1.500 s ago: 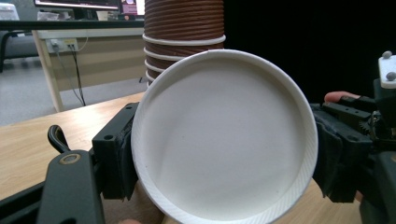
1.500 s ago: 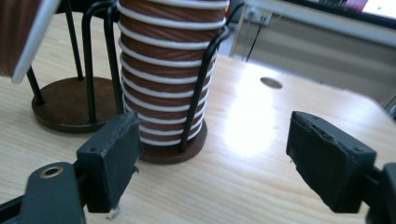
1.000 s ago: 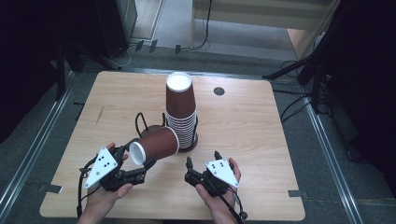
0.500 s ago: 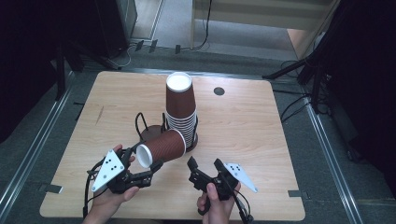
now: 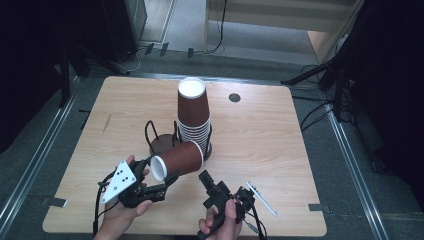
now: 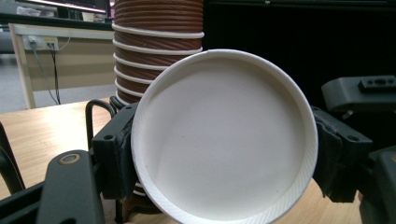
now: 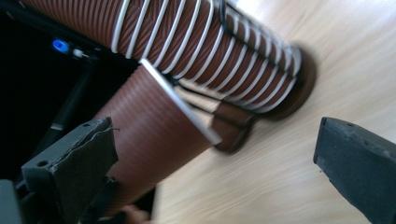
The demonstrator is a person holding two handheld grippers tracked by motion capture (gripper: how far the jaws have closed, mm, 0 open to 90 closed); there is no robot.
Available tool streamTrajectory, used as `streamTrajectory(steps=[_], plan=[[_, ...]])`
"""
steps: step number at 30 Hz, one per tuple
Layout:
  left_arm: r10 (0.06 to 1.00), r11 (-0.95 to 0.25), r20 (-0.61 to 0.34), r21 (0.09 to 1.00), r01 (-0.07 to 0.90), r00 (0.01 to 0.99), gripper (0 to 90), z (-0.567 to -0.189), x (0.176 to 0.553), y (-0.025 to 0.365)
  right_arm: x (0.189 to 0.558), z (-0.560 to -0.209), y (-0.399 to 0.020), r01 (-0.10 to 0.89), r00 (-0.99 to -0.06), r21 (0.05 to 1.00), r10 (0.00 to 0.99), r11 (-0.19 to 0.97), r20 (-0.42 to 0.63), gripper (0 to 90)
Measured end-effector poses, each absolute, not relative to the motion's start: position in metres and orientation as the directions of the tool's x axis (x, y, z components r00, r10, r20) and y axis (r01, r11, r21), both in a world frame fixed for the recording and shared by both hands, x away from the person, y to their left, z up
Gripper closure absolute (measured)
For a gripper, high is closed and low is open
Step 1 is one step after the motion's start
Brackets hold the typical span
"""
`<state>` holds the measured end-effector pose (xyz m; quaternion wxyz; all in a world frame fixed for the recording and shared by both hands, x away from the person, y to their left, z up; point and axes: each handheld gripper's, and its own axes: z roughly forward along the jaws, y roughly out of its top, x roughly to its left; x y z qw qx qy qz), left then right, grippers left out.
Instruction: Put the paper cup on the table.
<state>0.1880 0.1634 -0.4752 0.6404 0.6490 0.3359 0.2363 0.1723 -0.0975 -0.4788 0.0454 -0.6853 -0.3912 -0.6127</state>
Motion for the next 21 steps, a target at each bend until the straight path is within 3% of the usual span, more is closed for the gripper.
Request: streamTrajectory(steps=[3, 8, 21], plan=[[0.736, 0.048, -0.127, 0.990, 0.136, 0.664, 23.0, -0.476, 0.188, 0.161, 0.173, -0.480, -0.097, 0.646, 0.009, 0.223, 0.299, -0.730, 0.954, 0.0], [0.736, 0.038, -0.110, 0.992, 0.121, 0.668, 23.0, -0.478, 0.187, 0.157, 0.174, -0.479, -0.091, 0.669, 0.090, 0.074, 0.179, -0.739, 0.980, 0.0], [0.716, 0.045, -0.105, 0.994, 0.105, 0.691, 23.0, -0.485, 0.185, 0.147, 0.187, -0.487, -0.088, 0.667, 0.190, -0.086, 0.058, -0.740, 0.980, 0.0]])
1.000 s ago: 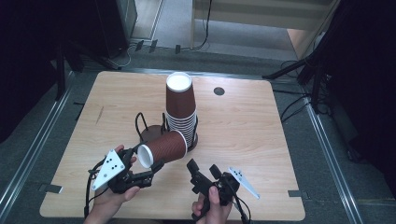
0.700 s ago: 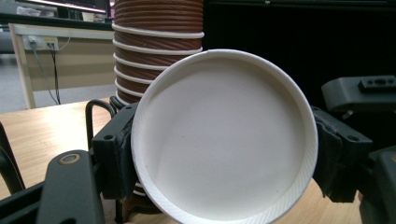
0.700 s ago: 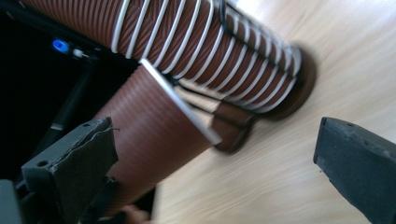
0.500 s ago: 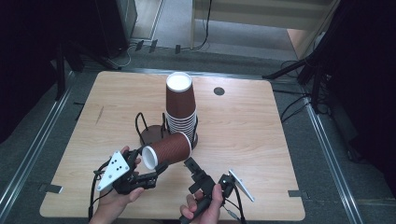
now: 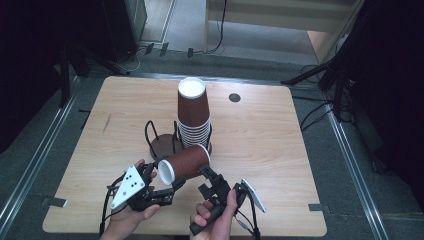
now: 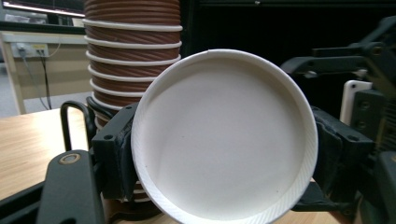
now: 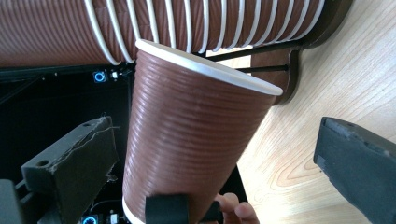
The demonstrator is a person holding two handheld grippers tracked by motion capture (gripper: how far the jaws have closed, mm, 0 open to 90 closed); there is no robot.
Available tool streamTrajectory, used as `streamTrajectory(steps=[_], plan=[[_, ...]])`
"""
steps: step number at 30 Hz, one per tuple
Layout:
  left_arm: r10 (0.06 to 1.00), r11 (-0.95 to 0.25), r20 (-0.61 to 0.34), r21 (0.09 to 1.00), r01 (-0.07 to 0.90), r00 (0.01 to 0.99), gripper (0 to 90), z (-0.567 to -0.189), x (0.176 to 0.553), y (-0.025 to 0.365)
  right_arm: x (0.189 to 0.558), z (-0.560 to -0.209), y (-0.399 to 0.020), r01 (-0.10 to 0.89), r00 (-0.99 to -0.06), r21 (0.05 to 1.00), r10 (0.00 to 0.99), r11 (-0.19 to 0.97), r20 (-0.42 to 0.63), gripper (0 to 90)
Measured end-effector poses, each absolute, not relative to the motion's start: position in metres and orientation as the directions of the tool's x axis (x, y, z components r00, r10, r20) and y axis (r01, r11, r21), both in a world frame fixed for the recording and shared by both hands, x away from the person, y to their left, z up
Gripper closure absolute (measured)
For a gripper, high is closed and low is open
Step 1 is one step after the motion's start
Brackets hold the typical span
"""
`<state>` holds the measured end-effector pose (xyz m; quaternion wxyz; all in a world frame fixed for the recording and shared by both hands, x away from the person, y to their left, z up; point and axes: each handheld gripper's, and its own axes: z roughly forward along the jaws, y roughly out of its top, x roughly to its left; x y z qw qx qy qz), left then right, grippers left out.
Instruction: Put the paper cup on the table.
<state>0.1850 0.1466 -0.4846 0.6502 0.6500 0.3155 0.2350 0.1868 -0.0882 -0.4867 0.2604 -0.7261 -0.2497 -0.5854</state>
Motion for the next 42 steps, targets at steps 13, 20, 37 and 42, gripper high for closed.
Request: streamTrajectory(steps=[13, 20, 37, 42], plan=[[0.706, 0.035, -0.085, 0.996, 0.085, 0.703, 23.0, -0.488, 0.183, 0.140, 0.201, -0.492, -0.082, 0.641, 0.245, -0.173, -0.014, -0.748, 0.969, 0.0], [0.701, 0.031, -0.077, 0.996, 0.078, 0.709, 23.0, -0.488, 0.182, 0.138, 0.209, -0.491, -0.077, 0.639, 0.258, -0.205, -0.044, -0.742, 0.965, 0.0], [0.697, 0.019, -0.067, 0.997, 0.075, 0.714, 22.8, -0.490, 0.181, 0.135, 0.217, -0.497, -0.079, 0.637, 0.274, -0.252, -0.092, -0.728, 0.957, 7.0], [0.697, 0.037, -0.080, 0.996, 0.075, 0.713, 21.9, -0.489, 0.179, 0.136, 0.218, -0.497, -0.080, 0.647, 0.277, -0.266, -0.105, -0.714, 0.955, 9.2]])
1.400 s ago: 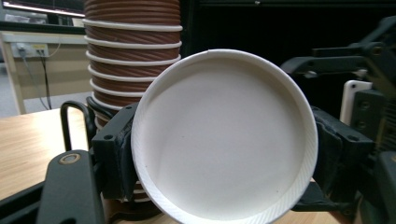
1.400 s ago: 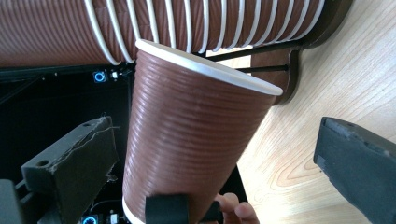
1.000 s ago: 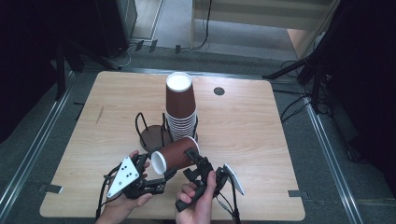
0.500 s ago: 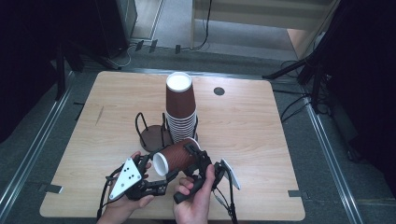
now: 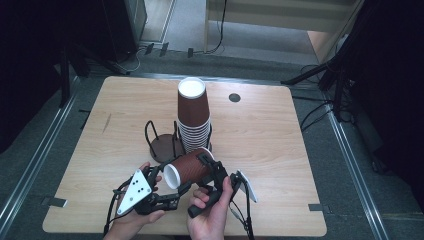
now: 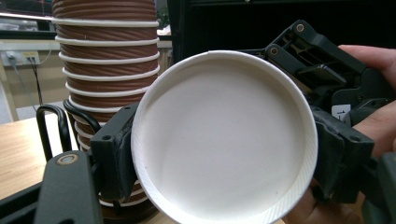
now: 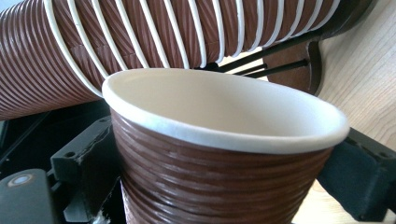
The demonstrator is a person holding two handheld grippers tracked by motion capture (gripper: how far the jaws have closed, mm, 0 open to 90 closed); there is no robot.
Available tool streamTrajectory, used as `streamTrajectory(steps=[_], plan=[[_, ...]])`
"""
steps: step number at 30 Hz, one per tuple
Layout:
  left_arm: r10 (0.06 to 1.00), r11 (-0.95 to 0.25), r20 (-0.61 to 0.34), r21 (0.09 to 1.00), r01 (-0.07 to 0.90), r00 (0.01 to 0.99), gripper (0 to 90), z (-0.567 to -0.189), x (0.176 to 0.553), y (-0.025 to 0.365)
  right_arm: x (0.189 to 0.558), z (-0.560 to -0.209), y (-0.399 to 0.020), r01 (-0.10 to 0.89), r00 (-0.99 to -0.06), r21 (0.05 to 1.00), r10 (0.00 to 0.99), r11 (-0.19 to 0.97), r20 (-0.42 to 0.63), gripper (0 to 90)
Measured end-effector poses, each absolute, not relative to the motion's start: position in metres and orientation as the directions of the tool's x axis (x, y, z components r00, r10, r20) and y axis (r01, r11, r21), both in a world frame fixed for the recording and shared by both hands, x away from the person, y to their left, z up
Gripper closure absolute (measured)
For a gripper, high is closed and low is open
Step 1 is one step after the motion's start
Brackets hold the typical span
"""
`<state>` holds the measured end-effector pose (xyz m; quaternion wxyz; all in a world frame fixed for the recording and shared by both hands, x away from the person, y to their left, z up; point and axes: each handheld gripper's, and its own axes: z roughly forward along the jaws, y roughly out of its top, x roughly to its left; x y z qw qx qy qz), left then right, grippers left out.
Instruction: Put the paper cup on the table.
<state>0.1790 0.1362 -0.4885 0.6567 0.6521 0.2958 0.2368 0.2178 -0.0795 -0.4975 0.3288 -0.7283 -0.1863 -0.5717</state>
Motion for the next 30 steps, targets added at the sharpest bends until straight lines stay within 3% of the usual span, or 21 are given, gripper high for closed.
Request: streamTrajectory(steps=[3, 5, 7, 9, 16, 30], plan=[[0.706, 0.049, -0.076, 0.997, 0.058, 0.704, 20.4, -0.487, 0.176, 0.137, 0.217, -0.496, -0.079, 0.649, 0.267, -0.265, -0.113, -0.713, 0.957, 10.2], [0.704, 0.076, -0.087, 0.996, 0.047, 0.705, 9.3, -0.486, 0.175, 0.138, 0.216, -0.495, -0.079, 0.650, 0.266, -0.265, -0.114, -0.712, 0.957, 10.4], [0.691, 0.101, -0.112, 0.993, 0.059, 0.714, 7.4, -0.485, 0.175, 0.141, 0.216, -0.495, -0.079, 0.652, 0.261, -0.260, -0.112, -0.713, 0.959, 10.5], [0.677, 0.120, -0.133, 0.990, 0.070, 0.724, 0.0, -0.484, 0.174, 0.143, 0.217, -0.496, -0.080, 0.652, 0.253, -0.251, -0.107, -0.716, 0.961, 10.5], [0.689, 0.127, -0.157, 0.987, 0.096, 0.707, 0.0, -0.484, 0.176, 0.149, 0.219, -0.496, -0.082, 0.646, 0.226, -0.229, -0.104, -0.728, 0.969, 10.5], [0.679, 0.167, -0.218, 0.976, 0.142, 0.701, 0.0, -0.483, 0.179, 0.163, 0.216, -0.480, -0.097, 0.588, 0.100, -0.033, 0.032, -0.809, 0.994, 10.7]])
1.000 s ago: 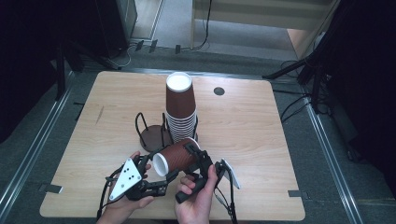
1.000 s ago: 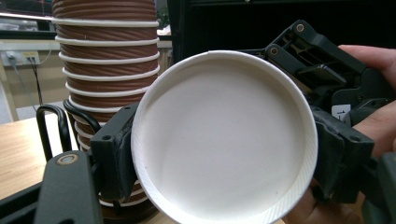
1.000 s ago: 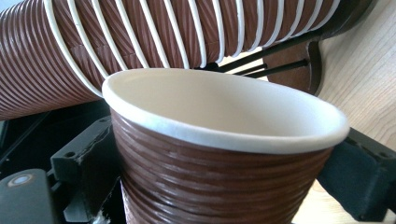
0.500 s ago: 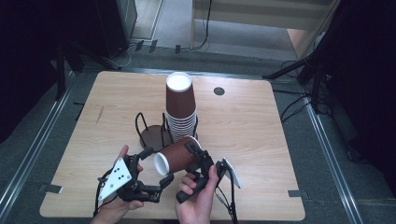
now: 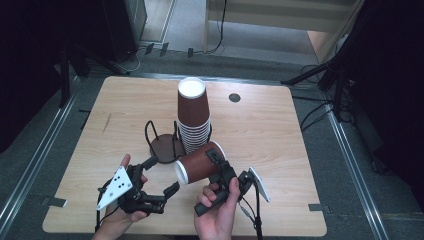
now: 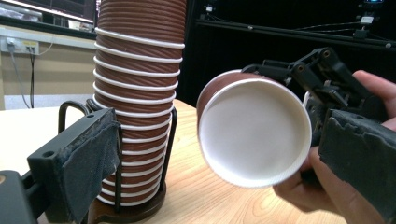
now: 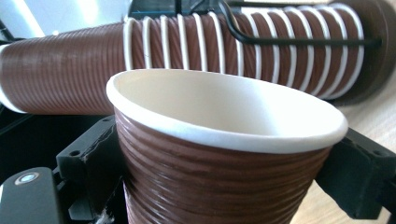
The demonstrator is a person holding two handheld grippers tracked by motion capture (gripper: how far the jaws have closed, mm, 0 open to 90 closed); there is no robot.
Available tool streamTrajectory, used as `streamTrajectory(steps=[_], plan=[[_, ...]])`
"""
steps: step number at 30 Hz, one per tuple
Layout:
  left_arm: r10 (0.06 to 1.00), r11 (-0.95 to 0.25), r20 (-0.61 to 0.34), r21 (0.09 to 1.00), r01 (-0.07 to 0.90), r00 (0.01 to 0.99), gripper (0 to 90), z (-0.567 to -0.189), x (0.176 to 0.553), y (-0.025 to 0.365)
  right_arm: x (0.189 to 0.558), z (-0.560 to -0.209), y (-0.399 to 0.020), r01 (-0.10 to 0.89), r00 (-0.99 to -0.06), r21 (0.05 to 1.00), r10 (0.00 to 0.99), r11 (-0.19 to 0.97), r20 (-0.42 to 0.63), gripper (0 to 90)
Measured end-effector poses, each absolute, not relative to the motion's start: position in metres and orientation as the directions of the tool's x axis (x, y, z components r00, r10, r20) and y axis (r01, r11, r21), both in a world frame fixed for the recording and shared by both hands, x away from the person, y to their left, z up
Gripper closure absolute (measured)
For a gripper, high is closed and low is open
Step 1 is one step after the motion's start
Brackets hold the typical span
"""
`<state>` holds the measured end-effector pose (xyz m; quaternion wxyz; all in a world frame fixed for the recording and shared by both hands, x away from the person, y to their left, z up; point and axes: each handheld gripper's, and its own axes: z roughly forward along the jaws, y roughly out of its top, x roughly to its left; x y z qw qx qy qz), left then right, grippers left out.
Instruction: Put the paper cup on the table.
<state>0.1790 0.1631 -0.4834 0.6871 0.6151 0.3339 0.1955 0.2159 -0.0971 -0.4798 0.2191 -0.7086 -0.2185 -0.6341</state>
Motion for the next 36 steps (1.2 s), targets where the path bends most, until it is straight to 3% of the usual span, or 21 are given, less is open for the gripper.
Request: streamTrajectory(steps=[21, 36], plan=[[0.683, 0.192, -0.269, 0.963, 0.188, 0.679, 0.0, -0.486, 0.184, 0.182, 0.213, -0.456, -0.103, 0.521, -0.059, 0.325, 0.347, -0.789, 0.936, 10.7], [0.716, 0.188, -0.273, 0.962, 0.200, 0.643, 0.0, -0.490, 0.189, 0.195, 0.222, -0.459, -0.108, 0.443, -0.155, 0.489, 0.472, -0.752, 0.868, 10.8]])
